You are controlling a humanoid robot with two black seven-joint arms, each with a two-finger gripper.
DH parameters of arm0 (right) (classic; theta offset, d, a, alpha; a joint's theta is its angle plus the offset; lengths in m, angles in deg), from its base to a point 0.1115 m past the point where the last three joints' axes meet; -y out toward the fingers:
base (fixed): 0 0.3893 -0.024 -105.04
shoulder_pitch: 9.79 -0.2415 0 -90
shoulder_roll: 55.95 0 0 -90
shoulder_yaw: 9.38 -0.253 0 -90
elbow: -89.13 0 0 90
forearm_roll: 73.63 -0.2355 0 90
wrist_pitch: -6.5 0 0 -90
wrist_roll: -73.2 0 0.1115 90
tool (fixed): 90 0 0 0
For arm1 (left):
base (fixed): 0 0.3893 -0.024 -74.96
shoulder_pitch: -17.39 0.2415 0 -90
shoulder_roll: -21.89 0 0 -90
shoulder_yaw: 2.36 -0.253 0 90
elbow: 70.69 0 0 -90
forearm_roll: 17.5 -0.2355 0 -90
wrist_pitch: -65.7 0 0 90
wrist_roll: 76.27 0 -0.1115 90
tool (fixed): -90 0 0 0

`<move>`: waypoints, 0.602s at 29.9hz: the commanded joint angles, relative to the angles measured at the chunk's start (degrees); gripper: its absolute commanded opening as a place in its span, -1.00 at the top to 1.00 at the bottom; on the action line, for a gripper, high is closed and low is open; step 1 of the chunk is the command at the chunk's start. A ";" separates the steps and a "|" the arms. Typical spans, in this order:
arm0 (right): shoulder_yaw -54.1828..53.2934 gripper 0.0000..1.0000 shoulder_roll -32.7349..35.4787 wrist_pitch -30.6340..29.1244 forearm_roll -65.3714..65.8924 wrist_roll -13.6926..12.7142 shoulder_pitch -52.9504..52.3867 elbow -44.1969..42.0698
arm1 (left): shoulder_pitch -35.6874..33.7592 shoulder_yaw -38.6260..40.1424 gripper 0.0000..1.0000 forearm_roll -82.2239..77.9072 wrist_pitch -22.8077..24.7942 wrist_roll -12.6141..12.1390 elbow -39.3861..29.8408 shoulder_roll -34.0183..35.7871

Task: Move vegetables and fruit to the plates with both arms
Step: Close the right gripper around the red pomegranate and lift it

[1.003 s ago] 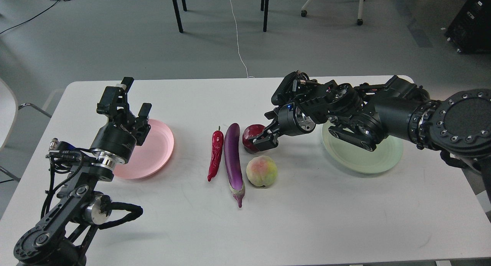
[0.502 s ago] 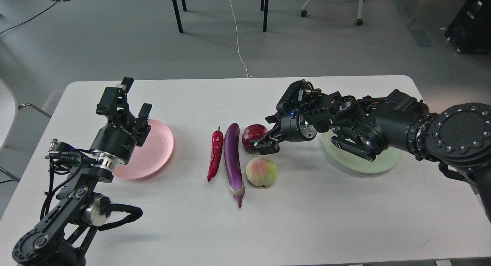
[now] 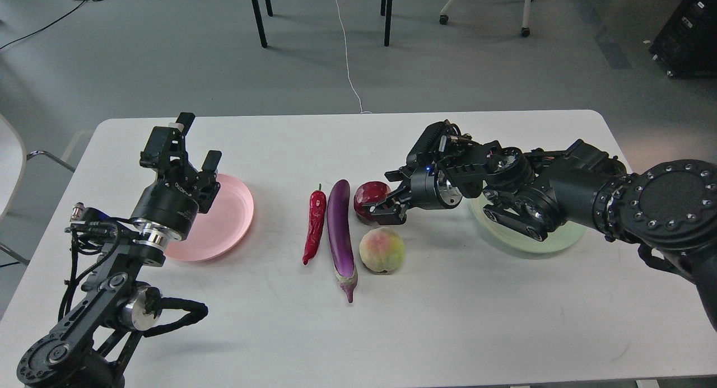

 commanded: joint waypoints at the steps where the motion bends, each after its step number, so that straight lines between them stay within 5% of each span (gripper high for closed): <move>1: 0.18 0.18 0.00 -0.04 0.00 -0.02 -0.72 0.05 | 0.09 0.00 -0.99 0.04 0.00 0.00 -0.08 0.01; 10: 0.18 0.28 0.00 -0.21 -0.17 -0.02 -3.53 1.27 | 0.09 0.00 -0.99 -0.05 0.00 0.00 -0.34 0.01; 18: 1.93 0.26 3.49 -1.79 0.53 -0.02 -14.51 11.81 | 0.00 0.00 -0.99 0.04 0.00 0.00 -0.34 -0.25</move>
